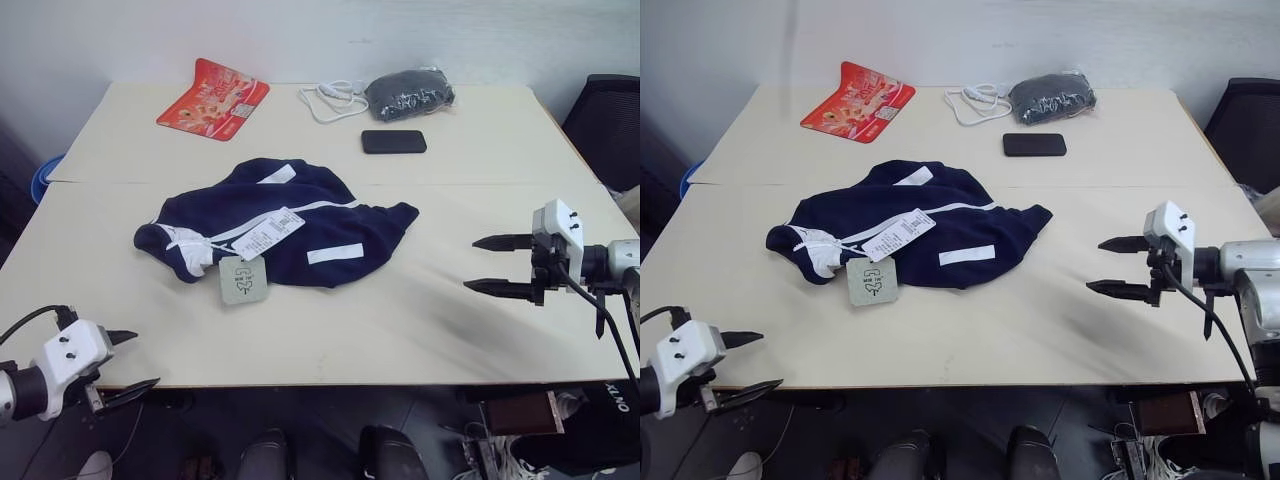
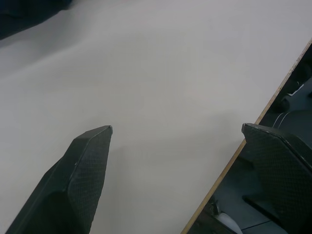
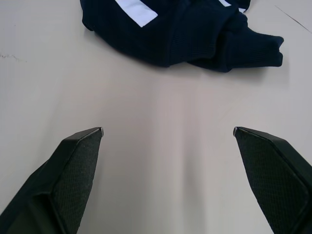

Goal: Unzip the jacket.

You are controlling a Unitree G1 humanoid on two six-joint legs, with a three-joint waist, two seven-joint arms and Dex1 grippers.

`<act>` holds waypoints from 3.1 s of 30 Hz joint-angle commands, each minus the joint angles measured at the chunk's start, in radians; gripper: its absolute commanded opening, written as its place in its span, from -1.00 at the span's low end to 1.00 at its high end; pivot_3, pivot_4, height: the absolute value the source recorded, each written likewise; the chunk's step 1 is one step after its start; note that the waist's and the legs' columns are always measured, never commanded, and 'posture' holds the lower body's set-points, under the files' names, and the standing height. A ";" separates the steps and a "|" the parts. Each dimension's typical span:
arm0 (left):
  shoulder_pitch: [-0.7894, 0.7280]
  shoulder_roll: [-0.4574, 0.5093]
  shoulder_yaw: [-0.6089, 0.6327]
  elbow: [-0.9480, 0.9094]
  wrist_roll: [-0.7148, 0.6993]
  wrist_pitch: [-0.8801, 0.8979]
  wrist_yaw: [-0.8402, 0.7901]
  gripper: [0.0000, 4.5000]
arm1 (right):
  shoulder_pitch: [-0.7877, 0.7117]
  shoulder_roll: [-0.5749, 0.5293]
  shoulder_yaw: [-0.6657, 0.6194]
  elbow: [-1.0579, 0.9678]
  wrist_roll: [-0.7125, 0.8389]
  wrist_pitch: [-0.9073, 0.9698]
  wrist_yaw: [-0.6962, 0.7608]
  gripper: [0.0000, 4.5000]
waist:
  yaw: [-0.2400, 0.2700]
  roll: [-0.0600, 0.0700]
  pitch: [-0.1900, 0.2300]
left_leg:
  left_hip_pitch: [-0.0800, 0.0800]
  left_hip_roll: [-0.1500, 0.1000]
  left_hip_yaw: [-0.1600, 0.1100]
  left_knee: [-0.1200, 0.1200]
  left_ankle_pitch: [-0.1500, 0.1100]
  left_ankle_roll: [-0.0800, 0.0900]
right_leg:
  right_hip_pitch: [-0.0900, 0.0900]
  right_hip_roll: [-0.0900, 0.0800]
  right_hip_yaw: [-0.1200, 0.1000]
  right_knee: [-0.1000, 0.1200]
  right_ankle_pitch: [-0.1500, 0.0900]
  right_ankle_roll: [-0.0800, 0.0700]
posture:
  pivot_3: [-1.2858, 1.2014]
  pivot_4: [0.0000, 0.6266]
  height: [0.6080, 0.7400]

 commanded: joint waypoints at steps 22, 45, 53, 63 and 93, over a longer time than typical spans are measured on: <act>-0.062 0.002 -0.025 -0.031 -0.030 0.047 -0.009 0.99 | 0.063 0.031 -0.042 -0.128 0.015 -0.010 -0.087 1.00 | -0.001 0.000 0.000 | 0.000 0.000 0.001 0.000 0.000 0.000 | 0.000 0.000 0.000 0.001 0.000 0.000 | 0.03 -0.52 1.00; -0.699 0.105 -0.569 0.082 0.550 -0.158 0.280 0.99 | -0.143 0.179 0.257 0.153 -0.528 -0.814 -0.380 1.00 | -0.023 0.000 0.000 | -0.001 -0.002 0.008 -0.002 0.001 -0.003 | -0.003 0.002 -0.001 0.003 0.000 0.000 | 0.03 -0.52 1.00; -0.779 0.091 -0.663 0.145 0.624 -0.219 0.261 0.75 | -0.299 0.274 0.332 0.352 -0.629 -0.945 -0.489 1.00 | -0.026 0.001 0.001 | -0.001 -0.001 0.008 -0.002 0.002 -0.003 | -0.003 0.002 -0.001 0.003 0.000 0.000 | 0.03 -0.52 1.00; -0.750 0.112 -0.626 0.161 0.613 -0.232 0.246 -0.62 | -0.444 0.382 0.408 0.544 -0.751 -1.046 -0.639 0.92 | -0.029 0.001 0.001 | -0.001 0.000 0.007 -0.001 0.002 -0.003 | -0.003 0.002 -0.001 0.005 0.000 0.000 | 0.03 -0.52 1.00; -0.867 0.216 -0.729 0.615 0.602 -1.258 0.318 -1.00 | 0.293 -0.273 0.186 -0.393 0.034 -0.442 0.114 -0.99 | 0.011 0.002 0.002 | -0.001 -0.003 0.005 0.004 0.001 0.000 | 0.000 -0.001 -0.004 0.005 0.000 0.000 | 0.03 -0.52 1.00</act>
